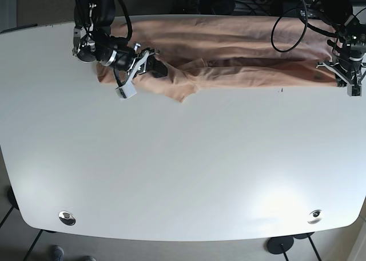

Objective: Fold the T-shirt properly

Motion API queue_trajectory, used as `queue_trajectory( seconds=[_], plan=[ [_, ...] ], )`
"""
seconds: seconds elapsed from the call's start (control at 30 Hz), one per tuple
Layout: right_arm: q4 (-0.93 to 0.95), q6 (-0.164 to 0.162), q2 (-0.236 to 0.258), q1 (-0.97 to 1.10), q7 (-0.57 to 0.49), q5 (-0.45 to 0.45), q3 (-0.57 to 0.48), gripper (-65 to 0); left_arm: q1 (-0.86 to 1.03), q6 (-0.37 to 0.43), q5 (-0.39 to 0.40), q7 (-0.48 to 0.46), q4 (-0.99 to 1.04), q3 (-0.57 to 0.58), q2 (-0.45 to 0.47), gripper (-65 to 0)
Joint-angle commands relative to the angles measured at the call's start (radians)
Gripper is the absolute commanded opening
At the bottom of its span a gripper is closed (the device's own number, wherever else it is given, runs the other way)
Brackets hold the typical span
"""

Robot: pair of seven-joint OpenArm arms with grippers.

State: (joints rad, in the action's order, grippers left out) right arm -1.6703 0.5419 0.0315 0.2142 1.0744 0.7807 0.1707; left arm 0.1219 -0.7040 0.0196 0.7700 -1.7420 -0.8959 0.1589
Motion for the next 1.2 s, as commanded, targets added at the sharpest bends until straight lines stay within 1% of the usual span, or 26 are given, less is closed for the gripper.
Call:
queue_trajectory(
  seconds=[0.03,0.07,0.1,0.17,0.23,0.3,0.37,0.4,0.43,0.47,0.53,0.57,0.6,0.63,0.7,0.9,0.97,1.0,1.07,1.1,1.13,1.17,1.2],
  plan=[
    [-0.011,0.007,0.009,-0.011,-0.03,0.018,0.007,-64.2,-0.006,0.006,0.007,-0.02,-0.017,-0.004,0.018,-65.0],
    [-0.017,0.007,0.014,-0.008,-0.032,0.024,0.007,-64.2,-0.009,0.006,0.009,-0.02,-0.019,-0.004,0.018,-65.0],
    [-0.046,0.007,0.029,-0.006,-0.033,0.026,0.008,-63.7,-0.011,0.006,0.009,-0.02,-0.022,-0.004,0.017,-65.0],
    [-0.123,0.005,0.044,0.012,-0.033,0.026,0.008,-63.9,-0.011,0.006,0.012,-0.02,-0.031,-0.002,0.012,-65.0],
    [-0.202,0.004,0.049,0.034,-0.032,0.024,0.008,-63.9,-0.023,0.006,0.012,-0.02,-0.051,-0.002,0.011,-65.0],
    [-0.268,0.004,0.067,0.046,-0.018,0.024,0.008,-63.9,-0.032,0.006,0.012,-0.02,-0.062,-0.002,-0.003,-65.0],
    [-0.325,0.004,0.069,0.083,-0.015,0.024,0.008,-63.9,-0.041,0.006,0.015,-0.02,-0.085,-0.002,-0.009,-65.0],
    [-0.354,0.004,0.086,0.103,-0.015,0.026,0.008,-63.9,-0.041,0.006,0.049,-0.019,-0.103,-0.001,-0.009,-65.0],
    [-0.359,0.005,0.098,0.115,-0.015,0.042,0.008,-63.9,-0.038,0.006,0.089,-0.002,-0.114,0.004,-0.009,-65.0],
    [-0.359,0.005,0.11,0.127,-0.015,0.079,0.01,-63.9,-0.037,0.006,0.125,0.046,-0.129,0.016,-0.003,-65.0],
    [-0.357,0.005,0.143,0.162,-0.015,0.167,0.059,-63.9,-0.009,0.006,0.176,0.145,-0.164,0.007,0.011,-65.0],
    [-0.356,0.005,0.152,0.182,-0.015,0.199,0.085,-63.9,0.012,0.006,0.193,0.173,-0.181,-0.002,0.021,-65.0],
    [-0.356,0.005,0.153,0.199,-0.015,0.225,0.108,-63.9,0.034,0.006,0.207,0.182,-0.187,-0.007,0.031,-65.0],
    [-0.356,0.004,0.169,0.221,-0.013,0.236,0.135,-63.9,0.069,0.006,0.217,0.181,-0.186,-0.009,0.037,-65.0],
    [-0.354,0.004,0.193,0.253,-0.013,0.233,0.149,-63.9,0.108,0.006,0.217,0.181,-0.186,-0.009,0.057,-65.0],
    [-0.35,0.004,0.212,0.342,-0.013,0.227,0.151,-63.9,0.173,0.006,0.208,0.179,-0.155,-0.006,0.057,-65.0],
    [-0.337,0.004,0.207,0.37,-0.015,0.158,0.151,-63.6,0.186,0.006,0.208,0.167,-0.091,-0.004,0.097,-65.0],
    [-0.336,0.004,0.204,0.371,-0.015,0.124,0.151,-63.1,0.187,0.006,0.205,0.159,-0.072,-0.004,0.098,-65.0],
    [-0.34,0.004,0.204,0.385,-0.018,0.073,0.154,-62.3,0.187,0.006,0.15,0.158,-0.055,-0.002,0.118,-65.0],
    [-0.345,0.004,0.204,0.391,-0.018,0.073,0.192,-59.3,0.186,0.006,0.13,0.158,-0.049,-0.002,0.117,-62.9],
    [-0.348,0.004,0.203,0.391,-0.018,0.076,0.221,-53.9,0.186,0.006,0.128,0.158,-0.049,-0.002,0.117,-58.7],
    [-0.348,0.004,0.201,0.391,-0.018,0.085,0.241,-47.2,0.186,0.006,0.128,0.158,-0.049,-0.001,0.117,-53.6],
    [-0.348,0.004,0.203,0.387,-0.018,0.101,0.267,-35.8,0.183,0.006,0.128,0.161,-0.051,-0.001,0.117,-47.4]
  ],
)
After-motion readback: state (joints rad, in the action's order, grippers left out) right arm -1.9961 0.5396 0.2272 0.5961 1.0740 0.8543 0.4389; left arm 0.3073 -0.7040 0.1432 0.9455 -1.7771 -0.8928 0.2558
